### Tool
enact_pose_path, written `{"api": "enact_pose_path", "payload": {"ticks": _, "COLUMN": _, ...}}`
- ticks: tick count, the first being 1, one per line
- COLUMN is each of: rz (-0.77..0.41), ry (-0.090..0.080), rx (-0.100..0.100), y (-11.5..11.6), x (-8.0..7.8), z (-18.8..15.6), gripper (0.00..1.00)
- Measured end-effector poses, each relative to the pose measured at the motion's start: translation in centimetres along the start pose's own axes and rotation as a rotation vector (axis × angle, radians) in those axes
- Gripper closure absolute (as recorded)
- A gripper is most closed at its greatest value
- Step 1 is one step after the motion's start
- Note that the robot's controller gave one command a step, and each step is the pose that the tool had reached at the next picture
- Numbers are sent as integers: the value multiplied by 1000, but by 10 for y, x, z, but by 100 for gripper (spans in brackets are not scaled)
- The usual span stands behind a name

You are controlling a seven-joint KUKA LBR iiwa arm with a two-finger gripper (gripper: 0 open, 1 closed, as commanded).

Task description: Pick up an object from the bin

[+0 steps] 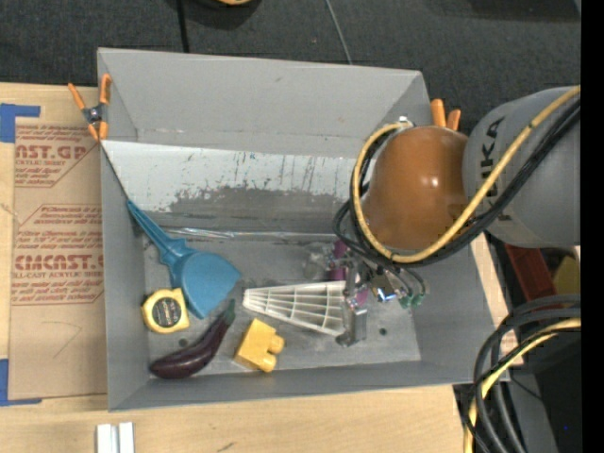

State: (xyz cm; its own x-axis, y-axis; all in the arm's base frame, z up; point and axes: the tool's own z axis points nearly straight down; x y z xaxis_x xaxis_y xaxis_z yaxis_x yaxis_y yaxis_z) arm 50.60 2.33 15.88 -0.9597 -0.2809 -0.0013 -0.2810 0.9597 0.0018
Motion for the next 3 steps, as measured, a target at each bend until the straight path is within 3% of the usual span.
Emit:
{"api": "enact_pose_path", "payload": {"ticks": 1, "rz": 282, "ry": -5, "rx": 1, "y": -8, "x": -4, "z": 24, "gripper": 0}}
{"api": "enact_pose_path", "payload": {"ticks": 2, "rz": 208, "ry": -3, "rx": 1, "y": -20, "x": -9, "z": 51, "gripper": 0}}
{"api": "enact_pose_path", "payload": {"ticks": 3, "rz": 143, "ry": -4, "rx": 3, "y": -35, "x": -26, "z": 75, "gripper": 100}}
